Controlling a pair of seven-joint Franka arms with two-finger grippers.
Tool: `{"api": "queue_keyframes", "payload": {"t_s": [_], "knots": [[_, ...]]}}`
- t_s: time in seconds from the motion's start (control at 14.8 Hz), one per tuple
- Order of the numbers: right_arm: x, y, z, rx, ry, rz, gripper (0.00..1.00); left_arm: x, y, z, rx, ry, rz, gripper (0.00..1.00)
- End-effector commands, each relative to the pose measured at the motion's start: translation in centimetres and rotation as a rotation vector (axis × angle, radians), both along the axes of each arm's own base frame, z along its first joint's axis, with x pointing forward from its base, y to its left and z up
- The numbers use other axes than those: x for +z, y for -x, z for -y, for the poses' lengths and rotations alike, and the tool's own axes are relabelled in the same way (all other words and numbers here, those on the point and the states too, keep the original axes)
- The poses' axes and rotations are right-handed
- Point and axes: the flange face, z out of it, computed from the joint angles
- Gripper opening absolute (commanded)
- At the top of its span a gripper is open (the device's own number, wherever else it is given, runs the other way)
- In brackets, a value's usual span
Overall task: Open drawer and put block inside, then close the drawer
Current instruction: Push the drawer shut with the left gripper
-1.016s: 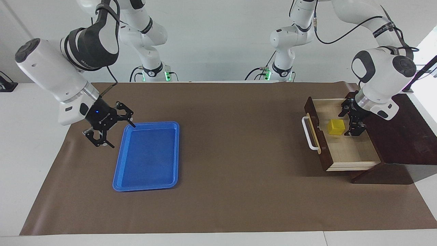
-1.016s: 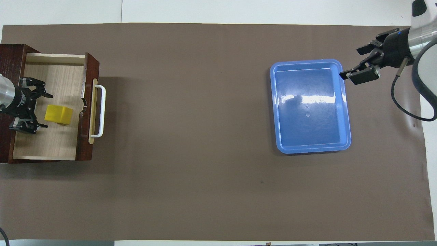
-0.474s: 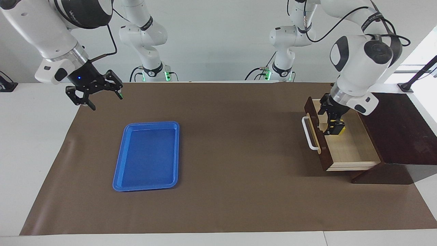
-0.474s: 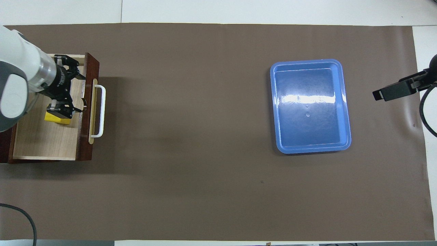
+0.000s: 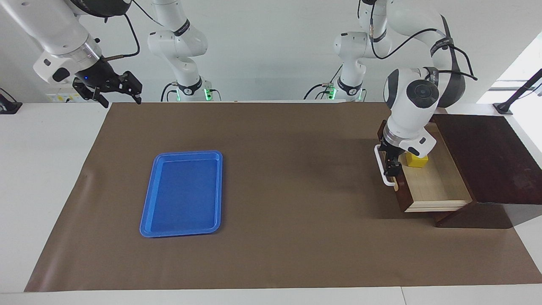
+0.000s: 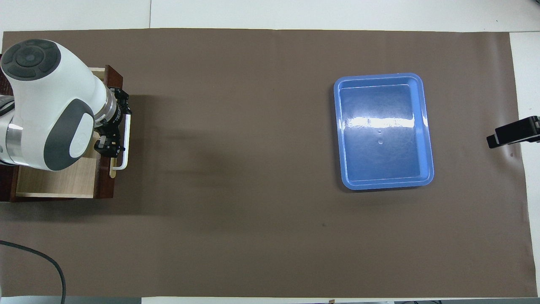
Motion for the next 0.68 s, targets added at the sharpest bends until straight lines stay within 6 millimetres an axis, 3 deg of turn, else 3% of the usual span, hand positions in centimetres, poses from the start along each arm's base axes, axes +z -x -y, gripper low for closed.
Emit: {"api": "queue_keyframes", "payload": {"t_s": [0.0,0.2,0.27,0.61], "knots": [[-1.5,2.3,-0.8,-0.029,0.090,0.014,1.00,0.7,0.7,-2.0,-0.005,-0.023,0.023,1.00],[-2.4,1.8,-0.4,-0.036,0.118,0.089,1.00,1.0,0.1,-4.3,0.018,-0.055,0.034,1.00],[-2.3,1.7,-0.4,-0.036,0.120,0.098,1.00,1.1,0.0,-4.7,0.022,-0.056,0.036,1.00],[-0.5,0.3,-0.7,-0.051,0.063,0.115,1.00,1.6,-0.8,-10.4,0.031,-0.103,0.043,1.00]]}}
